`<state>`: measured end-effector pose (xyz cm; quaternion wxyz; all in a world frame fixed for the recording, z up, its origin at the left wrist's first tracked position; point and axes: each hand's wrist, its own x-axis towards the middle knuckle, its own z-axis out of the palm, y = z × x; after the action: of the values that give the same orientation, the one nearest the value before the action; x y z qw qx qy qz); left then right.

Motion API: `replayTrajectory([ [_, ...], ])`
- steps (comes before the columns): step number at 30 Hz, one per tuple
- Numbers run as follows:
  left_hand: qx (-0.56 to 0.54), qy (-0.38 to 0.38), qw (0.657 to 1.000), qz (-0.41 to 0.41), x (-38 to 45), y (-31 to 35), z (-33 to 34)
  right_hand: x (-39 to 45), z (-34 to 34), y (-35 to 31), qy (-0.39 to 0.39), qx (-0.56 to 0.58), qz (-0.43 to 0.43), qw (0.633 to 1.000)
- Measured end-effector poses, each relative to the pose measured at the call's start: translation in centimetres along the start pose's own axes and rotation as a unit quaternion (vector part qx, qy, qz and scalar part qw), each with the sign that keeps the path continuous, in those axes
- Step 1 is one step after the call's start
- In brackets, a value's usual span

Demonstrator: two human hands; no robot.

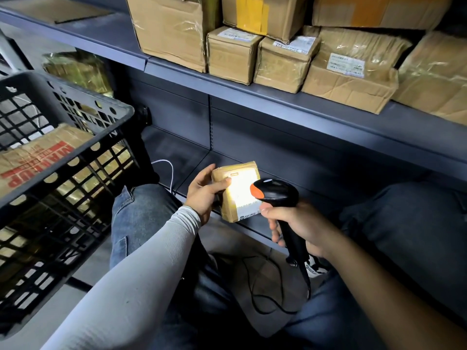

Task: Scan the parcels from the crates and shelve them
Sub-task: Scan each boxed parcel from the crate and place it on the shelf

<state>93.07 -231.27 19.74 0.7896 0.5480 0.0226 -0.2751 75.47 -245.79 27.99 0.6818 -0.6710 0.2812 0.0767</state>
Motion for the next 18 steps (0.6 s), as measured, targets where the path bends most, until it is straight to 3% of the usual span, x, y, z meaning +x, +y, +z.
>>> replayTrajectory([
  [13,-0.002,0.007,1.000,-0.012,-0.3,0.1,0.1,0.5,-0.2,0.4,0.016,0.003,-0.002,1.000],
  [18,0.007,-0.012,1.000,-0.023,-1.0,1.1,0.1,1.5,-0.6,1.4,0.129,-0.059,-0.055,0.988],
])
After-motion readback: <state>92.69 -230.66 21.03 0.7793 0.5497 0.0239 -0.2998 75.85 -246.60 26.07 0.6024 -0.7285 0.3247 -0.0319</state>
